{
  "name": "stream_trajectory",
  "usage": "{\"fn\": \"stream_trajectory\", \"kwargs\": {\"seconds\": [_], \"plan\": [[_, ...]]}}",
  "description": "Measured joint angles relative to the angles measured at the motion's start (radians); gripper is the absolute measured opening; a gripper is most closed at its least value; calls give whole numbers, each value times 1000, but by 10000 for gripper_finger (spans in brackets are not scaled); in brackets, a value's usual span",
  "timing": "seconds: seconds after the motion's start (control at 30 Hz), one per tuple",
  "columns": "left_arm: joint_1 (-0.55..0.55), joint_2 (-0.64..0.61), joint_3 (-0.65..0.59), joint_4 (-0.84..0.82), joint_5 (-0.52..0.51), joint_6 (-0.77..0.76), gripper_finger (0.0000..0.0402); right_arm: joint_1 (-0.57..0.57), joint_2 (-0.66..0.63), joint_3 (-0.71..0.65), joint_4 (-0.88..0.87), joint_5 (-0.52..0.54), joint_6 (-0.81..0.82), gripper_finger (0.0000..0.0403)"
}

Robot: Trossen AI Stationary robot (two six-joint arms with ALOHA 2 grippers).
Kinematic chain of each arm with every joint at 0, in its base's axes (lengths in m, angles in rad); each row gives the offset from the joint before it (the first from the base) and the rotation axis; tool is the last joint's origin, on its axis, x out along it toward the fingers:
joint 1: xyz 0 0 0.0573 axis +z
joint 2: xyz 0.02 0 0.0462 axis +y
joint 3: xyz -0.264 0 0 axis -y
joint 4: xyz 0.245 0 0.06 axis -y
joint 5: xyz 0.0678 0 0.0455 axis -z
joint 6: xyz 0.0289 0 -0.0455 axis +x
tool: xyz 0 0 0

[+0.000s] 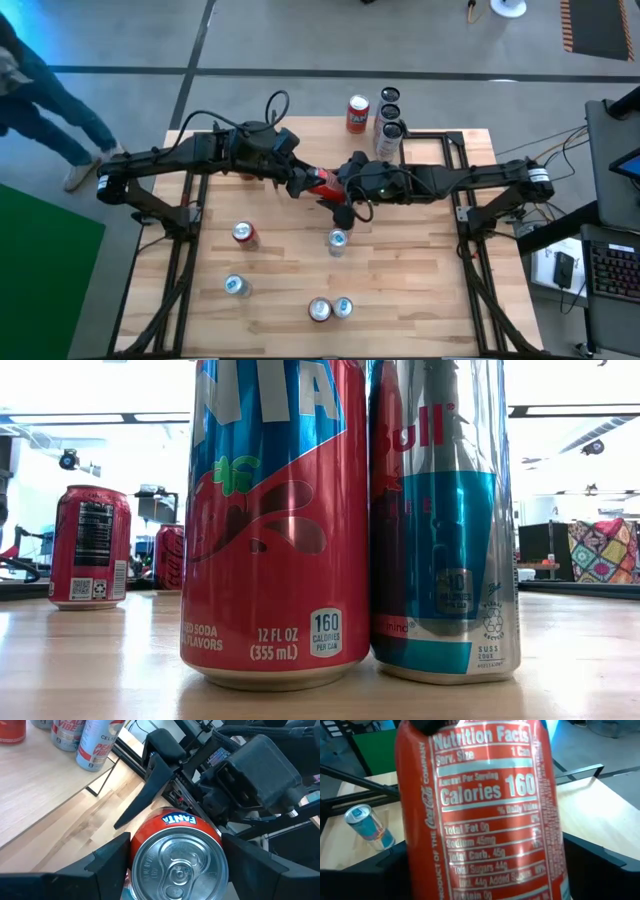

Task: Place canned beverage on shelf
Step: Put the top red soda can aligned with the other red soda can on the shelf

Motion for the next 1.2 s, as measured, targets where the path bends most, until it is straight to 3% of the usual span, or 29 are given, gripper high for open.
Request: {"fn": "stream_trajectory", "kwargs": {"seconds": [0.4,0.8,1.07,1.2], "plan": [[1,0,0,-24,-26,-9,269,0,-14,0,-35,-21,-3,295],[1,-2,1,7,-27,-15,303,-1,-41,0,-39,-45,11,295],[1,-6,2,4,-27,-10,261,-1,-44,-1,-47,-66,16,295],[1,-15,2,13,-43,8,263,-1,-56,-2,-46,-74,16,295]]}}
